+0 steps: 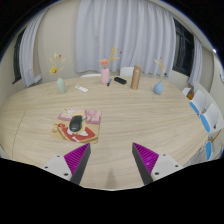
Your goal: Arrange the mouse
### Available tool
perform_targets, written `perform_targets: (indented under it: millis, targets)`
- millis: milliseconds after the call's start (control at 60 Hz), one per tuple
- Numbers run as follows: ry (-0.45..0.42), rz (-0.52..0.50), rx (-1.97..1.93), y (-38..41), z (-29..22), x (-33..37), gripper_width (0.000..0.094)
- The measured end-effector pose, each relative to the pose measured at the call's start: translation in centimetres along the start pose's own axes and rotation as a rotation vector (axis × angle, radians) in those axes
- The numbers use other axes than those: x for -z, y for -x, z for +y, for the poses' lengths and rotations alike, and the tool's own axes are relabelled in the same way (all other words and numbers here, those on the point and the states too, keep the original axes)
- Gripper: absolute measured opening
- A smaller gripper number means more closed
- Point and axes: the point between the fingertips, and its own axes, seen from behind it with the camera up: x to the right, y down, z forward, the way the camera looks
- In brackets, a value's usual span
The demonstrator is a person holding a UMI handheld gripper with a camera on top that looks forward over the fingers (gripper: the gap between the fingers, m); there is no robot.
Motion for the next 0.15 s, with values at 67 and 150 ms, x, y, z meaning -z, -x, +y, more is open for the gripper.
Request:
perform_targets:
  millis: [67, 150]
  targets:
    - [-0.007, -0.001, 0.018, -0.28, -0.08, 0.03, 0.0859]
    - [-0.003, -0.018, 0.027, -0.4, -0.02, 0.02, 0.0858]
